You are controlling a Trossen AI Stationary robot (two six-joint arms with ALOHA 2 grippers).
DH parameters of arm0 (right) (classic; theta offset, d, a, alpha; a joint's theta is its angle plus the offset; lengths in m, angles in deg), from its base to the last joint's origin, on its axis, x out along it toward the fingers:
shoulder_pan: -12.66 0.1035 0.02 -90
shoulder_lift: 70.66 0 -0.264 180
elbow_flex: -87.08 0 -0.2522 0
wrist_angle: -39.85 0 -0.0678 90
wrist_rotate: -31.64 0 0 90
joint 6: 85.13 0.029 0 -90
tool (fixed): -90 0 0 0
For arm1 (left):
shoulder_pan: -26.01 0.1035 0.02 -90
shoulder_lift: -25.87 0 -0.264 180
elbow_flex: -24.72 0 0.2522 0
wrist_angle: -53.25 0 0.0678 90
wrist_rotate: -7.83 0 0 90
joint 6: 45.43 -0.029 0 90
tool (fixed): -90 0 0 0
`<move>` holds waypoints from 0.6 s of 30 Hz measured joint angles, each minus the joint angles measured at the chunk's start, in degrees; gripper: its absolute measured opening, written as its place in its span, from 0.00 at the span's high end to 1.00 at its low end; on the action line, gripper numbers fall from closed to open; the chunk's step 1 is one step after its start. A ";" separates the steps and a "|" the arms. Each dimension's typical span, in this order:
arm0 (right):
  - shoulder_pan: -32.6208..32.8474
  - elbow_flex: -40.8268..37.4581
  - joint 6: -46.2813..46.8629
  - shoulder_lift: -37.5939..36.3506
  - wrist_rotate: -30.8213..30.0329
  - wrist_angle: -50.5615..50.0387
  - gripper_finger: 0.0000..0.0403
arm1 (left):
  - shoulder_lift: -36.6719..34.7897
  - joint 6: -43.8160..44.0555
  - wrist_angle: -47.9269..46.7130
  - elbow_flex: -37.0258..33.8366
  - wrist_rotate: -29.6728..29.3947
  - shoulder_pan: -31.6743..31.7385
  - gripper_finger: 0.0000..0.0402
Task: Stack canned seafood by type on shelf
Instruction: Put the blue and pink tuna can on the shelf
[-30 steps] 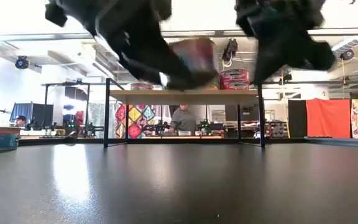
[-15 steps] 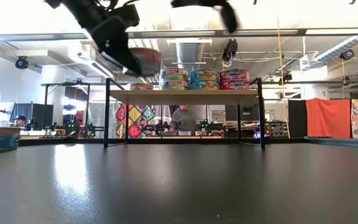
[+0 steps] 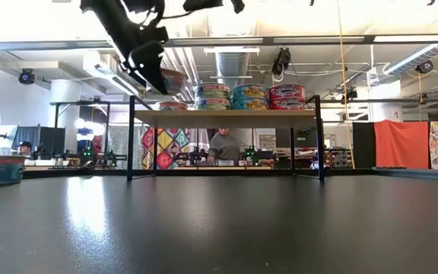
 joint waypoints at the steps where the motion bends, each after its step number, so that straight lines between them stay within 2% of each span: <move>1: -0.59 1.45 -2.83 0.53 0.02 -0.33 0.97 | 0.02 0.28 -0.02 0.00 0.87 1.17 0.14; 5: -3.24 5.19 -11.25 3.25 0.02 -3.31 0.97 | 0.31 1.59 0.92 0.00 4.13 4.42 0.14; 11: -5.67 13.42 -19.35 11.20 0.07 -13.61 0.97 | 3.40 1.85 1.35 -0.35 6.62 7.07 0.14; 18: -8.98 24.88 -18.45 21.45 0.87 -22.30 0.97 | 6.19 2.27 3.62 -0.07 6.48 7.34 0.14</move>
